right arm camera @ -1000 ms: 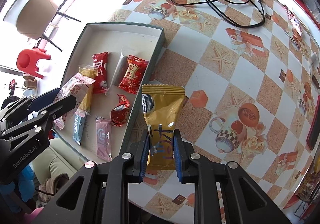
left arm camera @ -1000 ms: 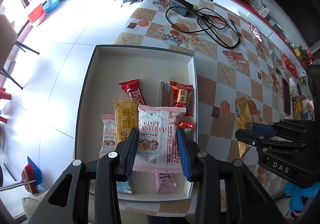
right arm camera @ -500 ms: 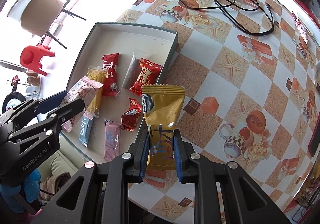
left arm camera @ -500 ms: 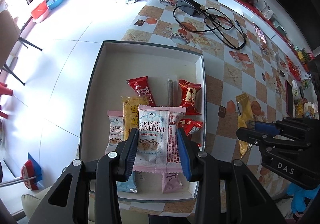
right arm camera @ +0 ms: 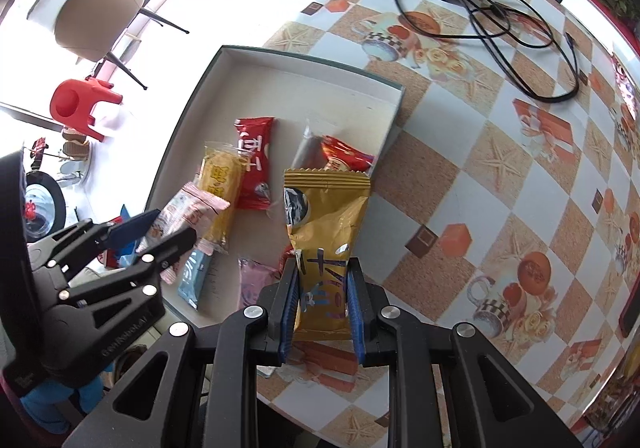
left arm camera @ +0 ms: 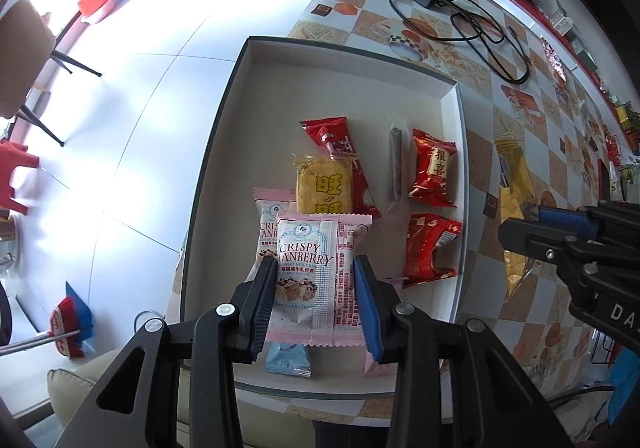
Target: Organize snacks
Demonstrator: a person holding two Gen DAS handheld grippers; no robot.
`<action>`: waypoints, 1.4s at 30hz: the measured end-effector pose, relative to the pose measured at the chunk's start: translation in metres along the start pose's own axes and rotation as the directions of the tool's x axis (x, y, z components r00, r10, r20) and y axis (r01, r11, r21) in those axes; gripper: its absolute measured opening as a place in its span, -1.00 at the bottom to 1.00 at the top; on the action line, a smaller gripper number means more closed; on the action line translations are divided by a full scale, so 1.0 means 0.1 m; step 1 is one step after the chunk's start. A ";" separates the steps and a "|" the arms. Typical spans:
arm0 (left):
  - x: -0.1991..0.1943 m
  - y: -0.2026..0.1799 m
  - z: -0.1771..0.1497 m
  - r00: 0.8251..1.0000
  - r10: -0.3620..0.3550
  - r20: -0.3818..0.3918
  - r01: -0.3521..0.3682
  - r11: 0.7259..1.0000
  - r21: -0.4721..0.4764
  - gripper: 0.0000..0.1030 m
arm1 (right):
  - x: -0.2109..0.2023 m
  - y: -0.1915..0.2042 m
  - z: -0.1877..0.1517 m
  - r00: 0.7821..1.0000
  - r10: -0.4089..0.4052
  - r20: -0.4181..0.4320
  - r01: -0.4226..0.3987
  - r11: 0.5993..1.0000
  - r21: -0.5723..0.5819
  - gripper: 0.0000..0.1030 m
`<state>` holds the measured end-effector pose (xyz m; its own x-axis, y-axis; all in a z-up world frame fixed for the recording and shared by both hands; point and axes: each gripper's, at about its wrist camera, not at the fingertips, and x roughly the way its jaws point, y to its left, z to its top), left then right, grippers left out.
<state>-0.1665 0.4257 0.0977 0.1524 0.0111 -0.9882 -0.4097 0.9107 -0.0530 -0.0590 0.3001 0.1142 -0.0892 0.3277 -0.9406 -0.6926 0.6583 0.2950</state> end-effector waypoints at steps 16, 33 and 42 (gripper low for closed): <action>0.11 0.10 0.02 0.999 0.045 -0.015 -0.046 0.999 -0.022 0.53 | 0.36 0.27 0.21 0.994 -0.001 -0.106 -0.001 1.000 -0.020 -0.01; 0.10 0.02 0.06 0.989 0.133 -0.058 -0.134 0.991 -0.014 0.70 | 0.22 0.16 0.12 0.995 -0.068 -0.072 0.068 0.998 -0.008 1.00; 0.11 -0.03 0.06 0.989 0.133 -0.068 -0.134 0.991 0.000 0.70 | 0.19 0.16 0.10 0.995 -0.073 -0.069 0.072 0.997 -0.011 1.00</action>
<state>-0.1580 0.4254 0.0884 0.0346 0.1042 -0.9940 -0.4265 0.9010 0.0796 -0.0643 0.3239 0.1029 -0.0879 0.2311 -0.9689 -0.7049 0.6728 0.2245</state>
